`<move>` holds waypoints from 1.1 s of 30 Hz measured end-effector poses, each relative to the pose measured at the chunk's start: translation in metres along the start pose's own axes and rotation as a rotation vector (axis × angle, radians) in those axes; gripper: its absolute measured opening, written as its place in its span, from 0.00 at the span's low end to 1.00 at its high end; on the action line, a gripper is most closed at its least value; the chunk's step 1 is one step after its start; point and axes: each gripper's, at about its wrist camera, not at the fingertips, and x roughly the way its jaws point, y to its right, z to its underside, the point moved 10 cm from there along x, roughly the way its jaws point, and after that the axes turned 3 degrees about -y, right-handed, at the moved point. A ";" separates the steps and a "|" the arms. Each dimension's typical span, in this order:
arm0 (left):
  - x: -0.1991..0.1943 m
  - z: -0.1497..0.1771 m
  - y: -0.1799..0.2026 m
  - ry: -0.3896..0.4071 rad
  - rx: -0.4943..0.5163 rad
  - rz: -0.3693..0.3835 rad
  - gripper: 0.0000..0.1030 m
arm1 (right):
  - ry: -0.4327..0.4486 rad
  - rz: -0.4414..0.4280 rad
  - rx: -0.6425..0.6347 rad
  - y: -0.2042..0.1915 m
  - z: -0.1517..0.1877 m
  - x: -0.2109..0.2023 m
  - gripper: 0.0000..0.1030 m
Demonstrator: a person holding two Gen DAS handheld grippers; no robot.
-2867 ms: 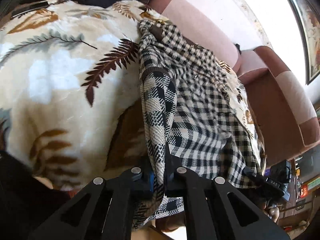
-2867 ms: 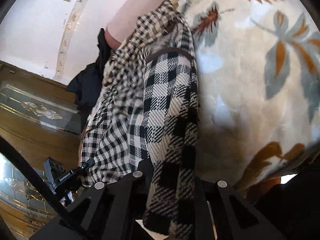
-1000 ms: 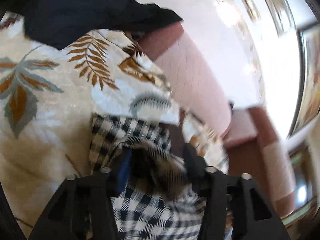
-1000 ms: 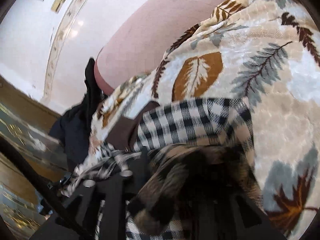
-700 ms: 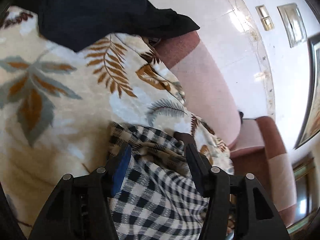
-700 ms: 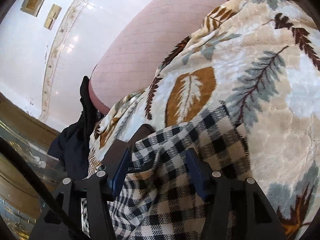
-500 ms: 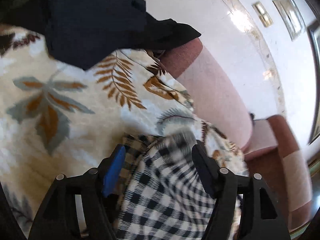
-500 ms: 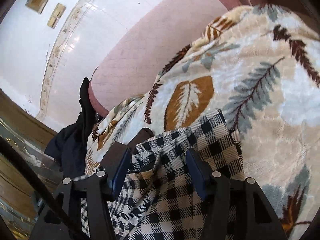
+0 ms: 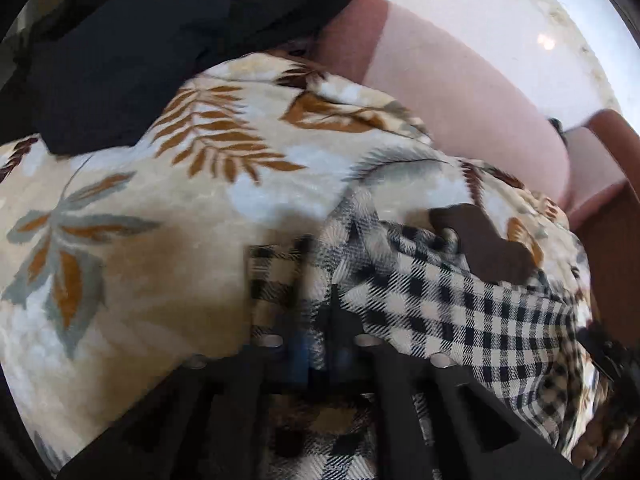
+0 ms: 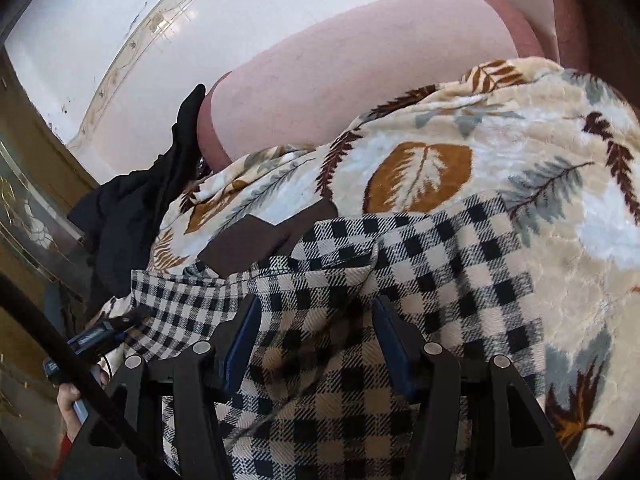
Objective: Fold large clothes
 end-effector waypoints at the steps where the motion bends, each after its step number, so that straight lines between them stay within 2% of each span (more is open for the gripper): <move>1: -0.002 -0.003 -0.005 0.017 -0.023 -0.008 0.05 | 0.014 0.006 0.007 0.004 -0.003 -0.004 0.61; 5: -0.003 -0.005 -0.018 0.031 -0.083 -0.040 0.06 | 0.014 0.045 0.050 0.025 -0.004 -0.012 0.61; 7: -0.005 -0.003 -0.018 0.038 -0.086 -0.066 0.10 | 0.015 0.075 0.050 0.033 -0.002 -0.023 0.61; 9: -0.015 -0.002 -0.014 0.062 -0.093 -0.097 0.13 | 0.035 0.115 0.055 0.044 0.005 -0.048 0.61; 11: -0.038 0.000 0.006 0.118 -0.052 -0.076 0.14 | 0.053 0.123 0.103 0.053 0.015 -0.084 0.61; 13: -0.063 0.012 0.031 0.178 0.062 -0.086 0.33 | 0.076 0.076 0.150 0.059 0.023 -0.118 0.61; 14: -0.076 0.024 0.045 0.219 0.112 -0.118 0.47 | 0.085 0.054 0.156 0.060 0.026 -0.132 0.62; 16: -0.092 0.049 0.071 0.261 0.153 -0.144 0.52 | 0.111 0.016 0.138 0.066 0.029 -0.152 0.63; 20: -0.086 0.113 0.138 0.169 0.201 -0.112 0.66 | 0.131 0.070 0.133 0.094 0.023 -0.154 0.63; 22: -0.067 0.136 0.168 0.089 0.201 -0.113 0.66 | 0.119 -0.012 0.214 0.106 0.026 -0.150 0.63; 23: -0.056 0.143 0.183 0.056 0.201 -0.110 0.66 | 0.101 -0.045 0.232 0.109 0.030 -0.148 0.63; 25: -0.042 0.147 0.208 0.052 0.222 -0.130 0.66 | 0.071 -0.083 0.248 0.114 0.038 -0.142 0.63; 29: -0.017 0.151 0.252 0.088 0.338 -0.216 0.66 | 0.032 -0.022 0.198 0.124 0.049 -0.131 0.63; 31: 0.002 0.160 0.260 0.052 0.357 -0.236 0.66 | 0.023 -0.016 0.194 0.131 0.052 -0.129 0.63; 33: 0.023 0.172 0.260 -0.002 0.336 -0.235 0.66 | 0.018 -0.053 0.229 0.137 0.052 -0.129 0.63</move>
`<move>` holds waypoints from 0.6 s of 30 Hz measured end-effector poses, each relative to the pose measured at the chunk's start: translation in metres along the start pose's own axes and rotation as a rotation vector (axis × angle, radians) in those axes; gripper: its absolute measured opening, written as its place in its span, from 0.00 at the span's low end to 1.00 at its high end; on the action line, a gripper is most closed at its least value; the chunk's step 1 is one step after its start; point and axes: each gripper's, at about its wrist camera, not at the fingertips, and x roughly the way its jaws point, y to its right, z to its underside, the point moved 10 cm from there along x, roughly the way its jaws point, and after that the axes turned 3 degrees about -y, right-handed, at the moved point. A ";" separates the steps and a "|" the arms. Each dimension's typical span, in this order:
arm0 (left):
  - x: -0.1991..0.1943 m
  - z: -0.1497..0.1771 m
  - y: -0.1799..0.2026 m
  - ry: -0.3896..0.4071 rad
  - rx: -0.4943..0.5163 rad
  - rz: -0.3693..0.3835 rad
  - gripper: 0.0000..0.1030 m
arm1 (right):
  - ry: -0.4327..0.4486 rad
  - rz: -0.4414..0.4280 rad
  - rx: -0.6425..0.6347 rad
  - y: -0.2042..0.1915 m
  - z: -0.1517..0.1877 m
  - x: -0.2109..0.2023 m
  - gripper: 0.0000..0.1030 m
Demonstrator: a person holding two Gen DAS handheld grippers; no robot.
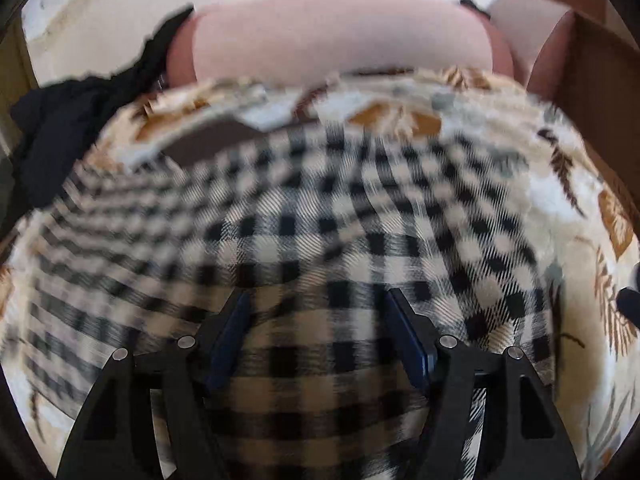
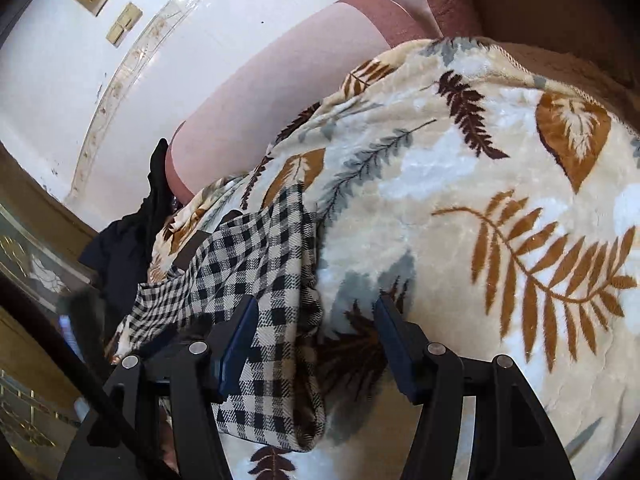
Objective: Fold large clothes
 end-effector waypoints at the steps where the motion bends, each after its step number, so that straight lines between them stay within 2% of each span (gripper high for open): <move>1: 0.005 0.002 0.001 -0.008 -0.004 -0.002 0.66 | -0.001 -0.023 0.019 0.002 -0.001 -0.001 0.63; 5: 0.010 0.003 0.004 -0.002 0.005 -0.004 0.69 | 0.013 -0.029 0.056 0.010 -0.010 -0.003 0.63; 9: -0.004 -0.001 -0.003 -0.019 -0.010 0.080 0.68 | 0.020 -0.021 0.065 0.009 -0.015 -0.001 0.63; 12: -0.032 -0.008 -0.019 0.019 -0.023 0.116 0.68 | 0.018 -0.013 0.063 0.000 -0.017 0.005 0.63; 15: -0.057 -0.017 -0.048 0.095 -0.010 0.062 0.68 | 0.010 -0.009 0.058 -0.014 -0.013 0.012 0.63; 18: -0.053 -0.013 -0.079 0.078 -0.020 -0.011 0.69 | 0.017 0.026 -0.002 -0.032 -0.010 0.018 0.63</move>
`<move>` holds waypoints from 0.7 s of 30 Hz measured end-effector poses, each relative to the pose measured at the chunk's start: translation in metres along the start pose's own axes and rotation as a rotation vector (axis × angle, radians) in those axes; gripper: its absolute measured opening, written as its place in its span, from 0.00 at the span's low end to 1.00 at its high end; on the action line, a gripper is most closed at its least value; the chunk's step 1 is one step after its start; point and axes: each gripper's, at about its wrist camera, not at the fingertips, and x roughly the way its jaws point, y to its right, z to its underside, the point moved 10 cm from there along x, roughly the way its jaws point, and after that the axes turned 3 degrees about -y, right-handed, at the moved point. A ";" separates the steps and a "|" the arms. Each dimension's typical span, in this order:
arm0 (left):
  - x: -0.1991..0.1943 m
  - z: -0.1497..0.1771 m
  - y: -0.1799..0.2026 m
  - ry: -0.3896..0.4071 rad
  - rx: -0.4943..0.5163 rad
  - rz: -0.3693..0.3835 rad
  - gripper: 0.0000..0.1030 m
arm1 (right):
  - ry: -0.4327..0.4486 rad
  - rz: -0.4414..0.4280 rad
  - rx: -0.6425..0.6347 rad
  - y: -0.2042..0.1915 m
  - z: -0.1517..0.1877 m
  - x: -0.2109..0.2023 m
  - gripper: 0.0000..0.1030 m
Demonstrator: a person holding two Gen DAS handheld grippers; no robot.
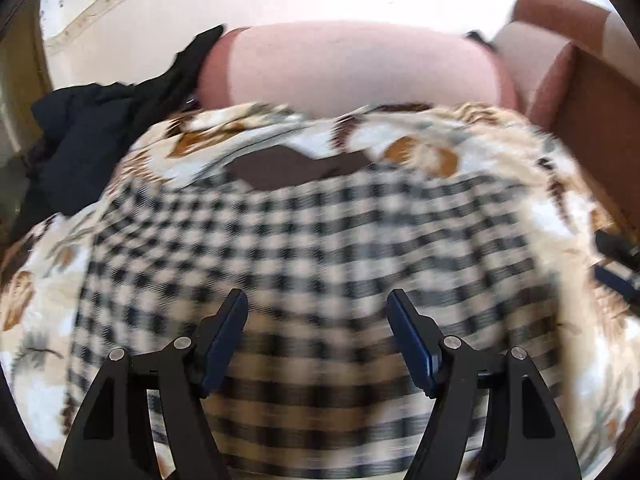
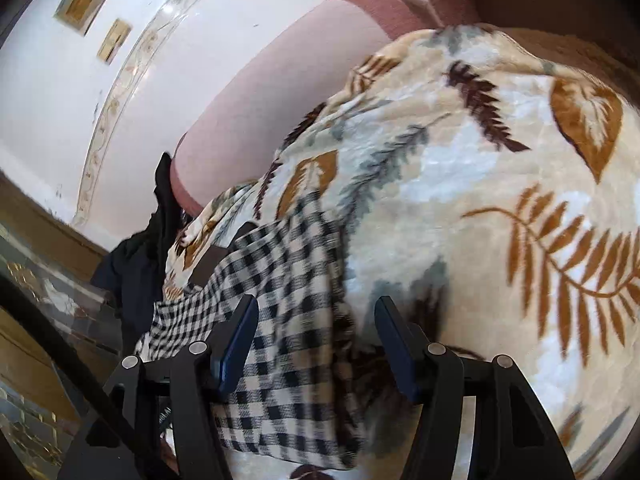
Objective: Fold large clothes
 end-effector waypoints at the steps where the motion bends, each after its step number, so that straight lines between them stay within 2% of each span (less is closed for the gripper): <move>1: 0.006 0.003 -0.010 -0.020 -0.015 -0.016 0.69 | 0.003 0.026 -0.026 -0.005 0.001 0.003 0.63; 3: 0.022 0.017 -0.026 -0.079 -0.051 -0.012 0.69 | -0.004 0.042 -0.067 -0.016 0.003 0.011 0.63; 5: 0.038 0.038 -0.029 -0.172 -0.052 0.028 0.69 | -0.024 0.036 -0.090 -0.027 0.006 0.020 0.63; 6: 0.039 0.046 -0.030 -0.189 -0.060 0.046 0.69 | -0.041 0.025 -0.106 -0.035 0.008 0.026 0.63; 8: 0.024 0.055 -0.029 -0.181 -0.056 0.088 0.69 | -0.062 0.014 -0.133 -0.044 0.012 0.035 0.63; 10: 0.006 0.061 -0.027 -0.177 -0.025 0.134 0.69 | -0.080 0.040 -0.159 -0.047 0.015 0.046 0.63; 13: -0.026 0.059 -0.049 -0.115 -0.059 0.178 0.69 | -0.113 0.084 -0.167 -0.041 0.021 0.060 0.63; 17: -0.037 0.048 -0.094 -0.065 -0.109 0.139 0.69 | -0.146 0.092 -0.158 -0.039 0.028 0.070 0.63; 21: -0.014 0.043 -0.137 -0.079 -0.119 0.077 0.69 | -0.142 0.168 -0.223 -0.046 0.032 0.078 0.63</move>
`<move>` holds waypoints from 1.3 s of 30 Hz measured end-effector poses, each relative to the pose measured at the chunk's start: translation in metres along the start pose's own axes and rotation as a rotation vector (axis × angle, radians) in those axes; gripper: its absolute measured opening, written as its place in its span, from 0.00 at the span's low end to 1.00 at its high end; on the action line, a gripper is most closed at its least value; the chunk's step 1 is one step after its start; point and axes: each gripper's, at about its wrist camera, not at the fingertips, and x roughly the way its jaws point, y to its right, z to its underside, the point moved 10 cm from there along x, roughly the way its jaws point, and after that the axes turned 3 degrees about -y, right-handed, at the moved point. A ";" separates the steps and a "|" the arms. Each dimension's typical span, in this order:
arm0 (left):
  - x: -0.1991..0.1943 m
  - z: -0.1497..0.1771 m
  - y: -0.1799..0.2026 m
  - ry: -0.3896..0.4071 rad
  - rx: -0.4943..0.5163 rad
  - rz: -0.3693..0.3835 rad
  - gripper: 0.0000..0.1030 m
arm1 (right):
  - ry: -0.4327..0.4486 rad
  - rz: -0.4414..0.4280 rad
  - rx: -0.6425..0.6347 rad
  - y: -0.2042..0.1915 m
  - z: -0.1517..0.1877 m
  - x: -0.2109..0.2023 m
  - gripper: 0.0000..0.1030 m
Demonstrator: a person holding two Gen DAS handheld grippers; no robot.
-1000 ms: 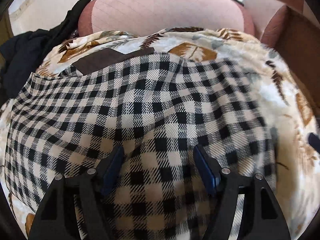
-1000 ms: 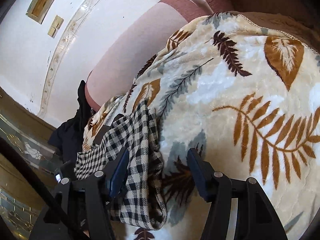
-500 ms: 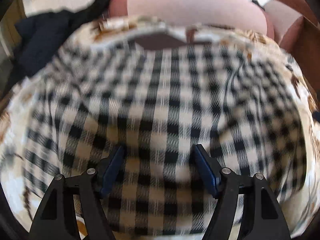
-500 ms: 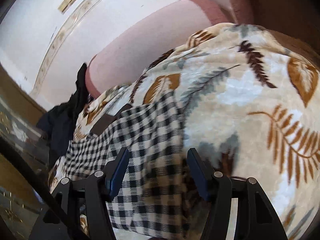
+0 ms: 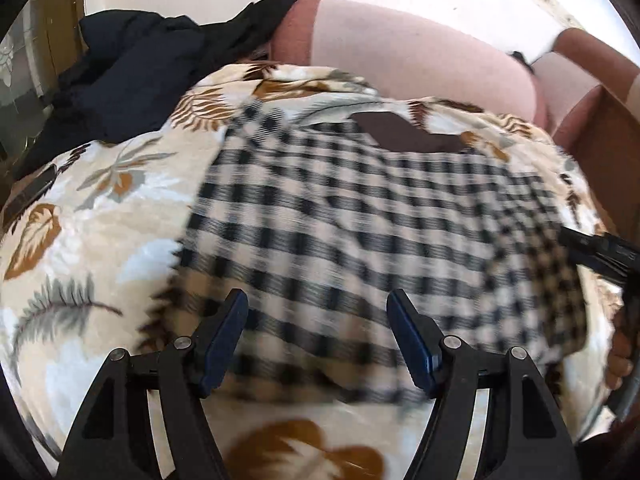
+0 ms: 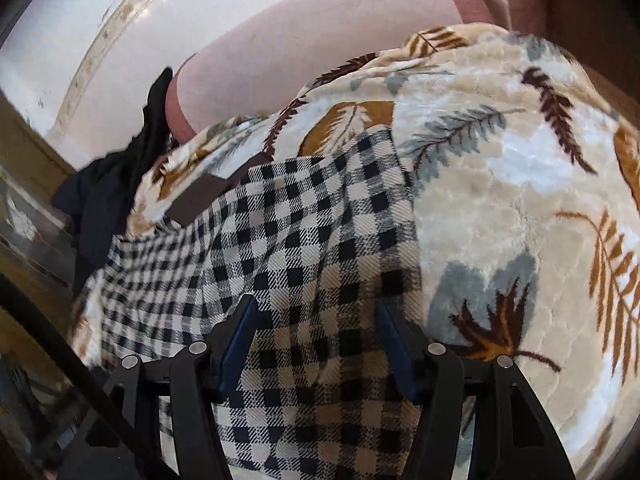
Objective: Fold large clothes
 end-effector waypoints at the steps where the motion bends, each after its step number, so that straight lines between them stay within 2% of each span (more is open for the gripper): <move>1: 0.008 -0.002 -0.005 -0.002 0.016 -0.019 0.69 | -0.003 0.019 -0.005 0.001 0.000 0.001 0.63; 4: 0.032 -0.007 -0.024 0.001 0.076 -0.095 0.69 | -0.046 0.065 -0.005 0.008 0.009 0.006 0.63; 9: 0.051 -0.004 -0.029 0.015 0.115 -0.069 0.71 | -0.084 0.199 -0.068 0.034 0.034 0.009 0.65; 11: 0.055 -0.003 -0.026 -0.006 0.125 -0.077 0.74 | -0.077 0.216 -0.095 0.040 0.043 0.004 0.67; 14: 0.060 -0.002 -0.025 -0.030 0.123 -0.073 0.76 | -0.081 0.341 -0.172 0.060 0.057 0.001 0.75; 16: 0.061 -0.002 -0.026 -0.038 0.102 -0.064 0.78 | -0.092 0.345 -0.160 0.067 0.063 0.000 0.77; 18: 0.062 -0.003 -0.027 -0.042 0.082 -0.057 0.79 | -0.106 0.241 -0.077 0.066 0.068 -0.003 0.68; 19: 0.063 -0.003 -0.028 -0.042 0.074 -0.056 0.79 | -0.118 0.176 -0.051 0.060 0.072 -0.003 0.53; 20: 0.063 -0.003 -0.028 -0.041 0.069 -0.057 0.79 | -0.146 0.087 -0.034 0.049 0.078 -0.001 0.33; 21: 0.063 -0.004 -0.028 -0.040 0.072 -0.061 0.79 | -0.165 0.053 -0.041 0.041 0.084 0.000 0.25; 22: 0.062 -0.004 -0.029 -0.040 0.080 -0.059 0.79 | -0.164 0.072 -0.066 0.038 0.085 -0.001 0.19; 23: 0.059 -0.006 -0.031 -0.031 0.087 -0.066 0.75 | -0.159 0.129 -0.108 0.041 0.084 -0.004 0.12; 24: 0.052 -0.008 -0.037 -0.012 0.076 -0.075 0.67 | -0.160 0.156 -0.103 0.048 0.083 -0.007 0.12; 25: 0.044 -0.009 -0.043 0.003 0.061 -0.083 0.65 | -0.162 0.182 -0.083 0.057 0.082 -0.010 0.12; 26: 0.034 -0.013 -0.053 0.023 0.033 -0.083 0.64 | -0.158 0.232 -0.062 0.070 0.080 -0.015 0.13; 27: 0.023 -0.016 -0.063 0.045 0.000 -0.090 0.64 | -0.149 0.280 -0.046 0.085 0.077 -0.021 0.20; 29: 0.005 -0.027 -0.086 0.098 -0.057 -0.111 0.64 | -0.112 0.458 0.012 0.118 0.068 -0.038 0.25; 30: 0.000 -0.032 -0.094 0.114 -0.077 -0.109 0.64 | -0.071 0.501 0.055 0.130 0.061 -0.050 0.27; 31: -0.004 -0.038 -0.100 0.129 -0.097 -0.106 0.64 | -0.035 0.477 0.101 0.134 0.054 -0.057 0.27; 33: -0.004 -0.051 -0.105 0.150 -0.121 -0.092 0.64 | 0.074 0.340 0.185 0.120 0.032 -0.072 0.27; 35: 0.005 -0.065 -0.097 0.146 -0.115 -0.070 0.64 | 0.131 0.230 0.143 0.086 0.013 -0.069 0.28; 37: 0.022 -0.074 -0.080 0.123 -0.089 -0.024 0.64 | 0.108 0.030 0.062 0.026 -0.002 -0.041 0.29; 39: 0.038 -0.077 -0.068 0.092 -0.064 -0.021 0.64 | 0.053 -0.097 0.014 -0.017 -0.007 -0.014 0.29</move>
